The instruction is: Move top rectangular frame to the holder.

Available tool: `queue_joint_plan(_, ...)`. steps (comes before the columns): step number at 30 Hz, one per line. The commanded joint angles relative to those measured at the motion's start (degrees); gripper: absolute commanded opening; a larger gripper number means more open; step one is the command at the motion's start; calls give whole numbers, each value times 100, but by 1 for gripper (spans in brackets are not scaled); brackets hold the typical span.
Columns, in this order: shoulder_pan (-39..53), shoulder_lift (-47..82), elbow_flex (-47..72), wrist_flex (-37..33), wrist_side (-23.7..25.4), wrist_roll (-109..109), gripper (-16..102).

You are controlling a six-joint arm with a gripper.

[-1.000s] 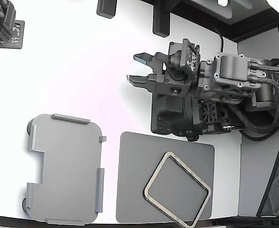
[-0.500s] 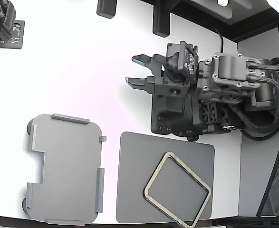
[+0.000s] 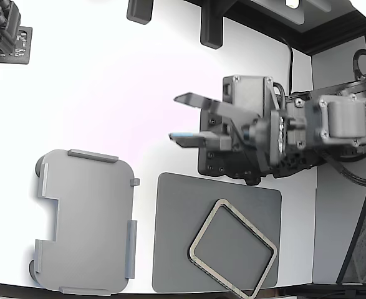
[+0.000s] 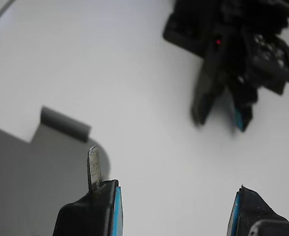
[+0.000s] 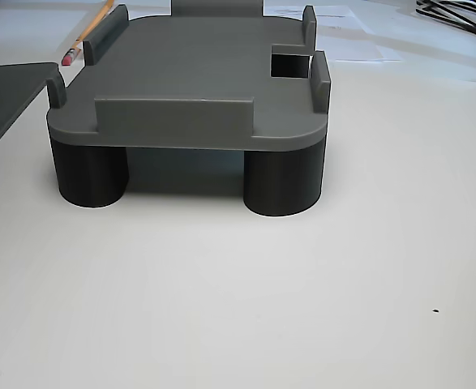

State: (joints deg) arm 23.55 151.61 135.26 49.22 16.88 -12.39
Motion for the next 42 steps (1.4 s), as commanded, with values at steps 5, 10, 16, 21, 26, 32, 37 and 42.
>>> queue_joint_plan(5, 1731, -1687, -1582, 624, 431, -738, 100)
queue_joint_plan(10, 2865, -2522, -2109, 1248, 853, -923, 100)
queue_joint_plan(16, 3867, -3454, -2988, 2487, 896, -896, 94)
queue_joint_plan(21, 4482, -3779, -3305, 3155, 290, -923, 90)
queue_joint_plan(26, 4685, -3937, -3516, 3568, -316, -1318, 92)
queue_joint_plan(32, 5396, -4315, -3771, 4175, 88, -2092, 95)
queue_joint_plan(37, 5625, -4649, -3990, 4236, -325, -2268, 93)
queue_joint_plan(42, 5634, -5282, -4588, 4544, -914, -2654, 92)
